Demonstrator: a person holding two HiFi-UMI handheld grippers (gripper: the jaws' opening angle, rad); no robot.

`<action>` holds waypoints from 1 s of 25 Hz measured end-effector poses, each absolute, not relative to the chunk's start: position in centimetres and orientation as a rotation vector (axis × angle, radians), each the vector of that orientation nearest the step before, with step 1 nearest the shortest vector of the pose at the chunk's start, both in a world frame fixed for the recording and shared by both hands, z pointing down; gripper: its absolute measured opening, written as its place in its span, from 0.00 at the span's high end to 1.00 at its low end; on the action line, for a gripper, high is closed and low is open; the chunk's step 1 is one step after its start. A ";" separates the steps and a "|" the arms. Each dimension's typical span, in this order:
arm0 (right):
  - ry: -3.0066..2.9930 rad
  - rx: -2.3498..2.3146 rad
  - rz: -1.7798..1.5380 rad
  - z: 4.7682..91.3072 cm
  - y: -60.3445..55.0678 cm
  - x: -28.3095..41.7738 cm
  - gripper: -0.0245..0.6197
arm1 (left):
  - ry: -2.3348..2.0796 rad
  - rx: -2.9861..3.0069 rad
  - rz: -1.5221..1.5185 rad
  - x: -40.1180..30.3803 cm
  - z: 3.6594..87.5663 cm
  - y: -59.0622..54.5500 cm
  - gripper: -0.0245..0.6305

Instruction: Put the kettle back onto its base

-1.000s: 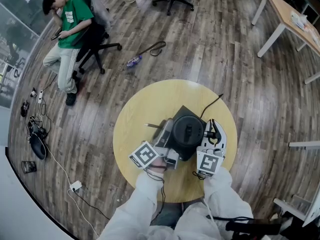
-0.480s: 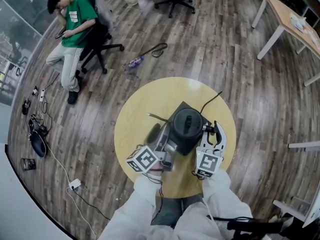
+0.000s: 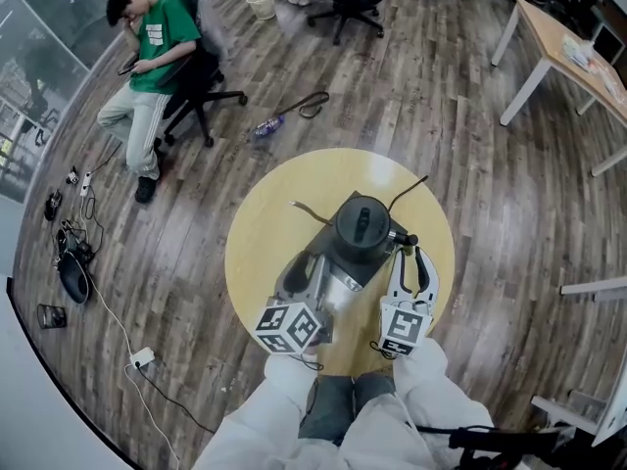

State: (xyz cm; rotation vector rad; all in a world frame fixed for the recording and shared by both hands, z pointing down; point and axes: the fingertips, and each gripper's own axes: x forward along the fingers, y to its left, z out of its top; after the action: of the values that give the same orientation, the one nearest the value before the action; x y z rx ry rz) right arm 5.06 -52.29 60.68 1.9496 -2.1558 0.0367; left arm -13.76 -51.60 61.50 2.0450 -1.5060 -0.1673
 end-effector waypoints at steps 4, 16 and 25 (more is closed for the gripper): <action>-2.170 1.922 0.099 60.2 -49.7 4.8 0.81 | -1.529 2.077 -0.125 -13.0 60.1 -49.1 0.77; -2.284 1.665 0.216 56.7 -40.7 2.7 0.87 | -1.544 2.095 -0.016 -10.6 56.0 -37.7 0.93; -2.332 1.595 0.301 56.1 -36.7 4.0 0.94 | -1.554 2.059 -0.002 -8.9 55.7 -32.7 0.95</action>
State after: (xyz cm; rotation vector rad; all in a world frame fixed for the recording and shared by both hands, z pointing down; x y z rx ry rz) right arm 3.96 -36.71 56.06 1.5950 -2.3315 0.3009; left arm -8.93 -32.67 55.74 2.0591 -1.5539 -0.0021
